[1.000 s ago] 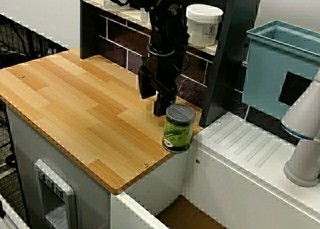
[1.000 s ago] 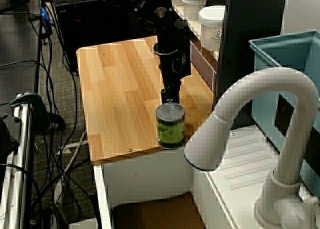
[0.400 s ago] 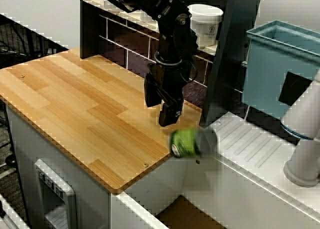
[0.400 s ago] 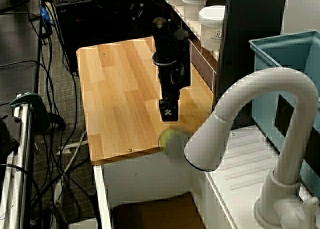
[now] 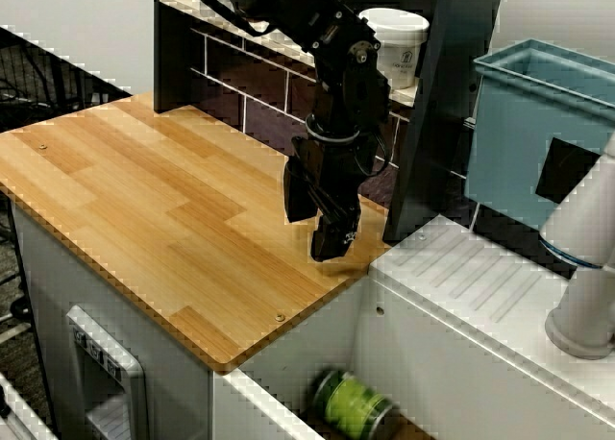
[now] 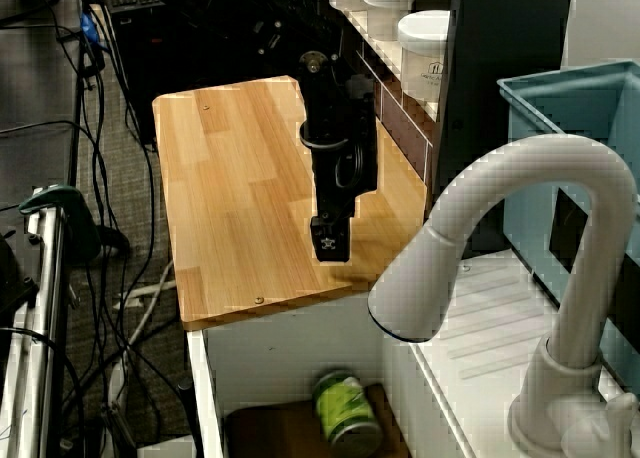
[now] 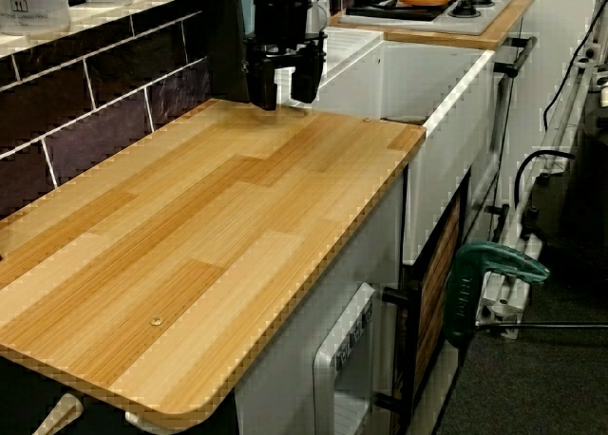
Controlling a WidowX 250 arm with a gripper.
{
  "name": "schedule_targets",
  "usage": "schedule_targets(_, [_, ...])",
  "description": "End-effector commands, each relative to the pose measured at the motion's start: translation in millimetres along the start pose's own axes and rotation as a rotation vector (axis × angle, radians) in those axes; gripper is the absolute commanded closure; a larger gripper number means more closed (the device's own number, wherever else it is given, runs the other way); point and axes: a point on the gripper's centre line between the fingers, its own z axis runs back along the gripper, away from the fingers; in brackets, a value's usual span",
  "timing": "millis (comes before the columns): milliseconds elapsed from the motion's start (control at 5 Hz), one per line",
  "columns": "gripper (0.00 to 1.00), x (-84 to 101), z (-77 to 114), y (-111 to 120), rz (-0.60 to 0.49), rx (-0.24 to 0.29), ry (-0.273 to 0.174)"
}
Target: Push into sink
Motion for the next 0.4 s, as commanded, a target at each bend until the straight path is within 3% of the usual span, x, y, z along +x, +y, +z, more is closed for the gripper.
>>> schedule_targets(0, [0.0, 1.1, 17.0, -34.3, -0.074, -0.008, -0.038])
schedule_targets(200, [0.0, -2.2, 23.8, -48.3, -0.087, -0.004, -0.054])
